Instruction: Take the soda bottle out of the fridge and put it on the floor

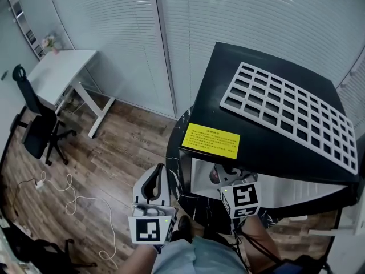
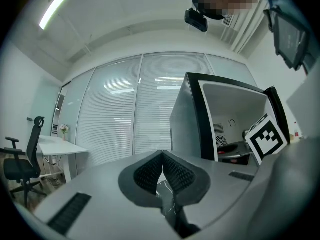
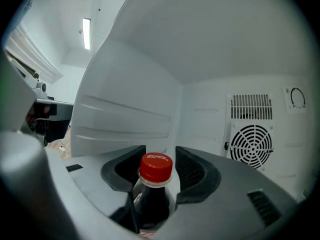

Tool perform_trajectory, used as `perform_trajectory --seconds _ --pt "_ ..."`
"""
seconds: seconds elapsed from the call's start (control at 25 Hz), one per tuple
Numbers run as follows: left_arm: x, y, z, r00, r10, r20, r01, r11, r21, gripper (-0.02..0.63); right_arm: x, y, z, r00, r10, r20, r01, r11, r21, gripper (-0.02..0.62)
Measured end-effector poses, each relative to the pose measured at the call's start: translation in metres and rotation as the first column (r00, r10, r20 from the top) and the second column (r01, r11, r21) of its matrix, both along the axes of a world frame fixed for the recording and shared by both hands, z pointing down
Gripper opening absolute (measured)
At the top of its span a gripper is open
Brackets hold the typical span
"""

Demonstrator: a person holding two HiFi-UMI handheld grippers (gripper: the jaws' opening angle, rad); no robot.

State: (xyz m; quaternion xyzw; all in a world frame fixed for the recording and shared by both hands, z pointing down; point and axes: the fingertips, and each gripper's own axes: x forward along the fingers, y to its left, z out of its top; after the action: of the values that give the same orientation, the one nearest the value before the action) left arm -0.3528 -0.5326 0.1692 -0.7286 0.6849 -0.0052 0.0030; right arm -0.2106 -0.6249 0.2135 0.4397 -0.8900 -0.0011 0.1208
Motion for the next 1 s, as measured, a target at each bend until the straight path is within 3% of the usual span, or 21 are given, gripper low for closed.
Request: perform_trajectory --seconds 0.4,1.0 --pt "-0.003 -0.007 0.001 1.000 -0.012 -0.016 0.012 1.000 -0.003 0.017 -0.009 -0.002 0.004 0.999 -0.034 -0.018 0.033 0.999 -0.019 0.140" --pt "-0.008 -0.003 0.000 1.000 -0.020 -0.021 0.020 1.000 0.004 0.017 -0.005 0.006 -0.002 1.000 -0.014 -0.027 0.014 1.000 -0.001 0.104"
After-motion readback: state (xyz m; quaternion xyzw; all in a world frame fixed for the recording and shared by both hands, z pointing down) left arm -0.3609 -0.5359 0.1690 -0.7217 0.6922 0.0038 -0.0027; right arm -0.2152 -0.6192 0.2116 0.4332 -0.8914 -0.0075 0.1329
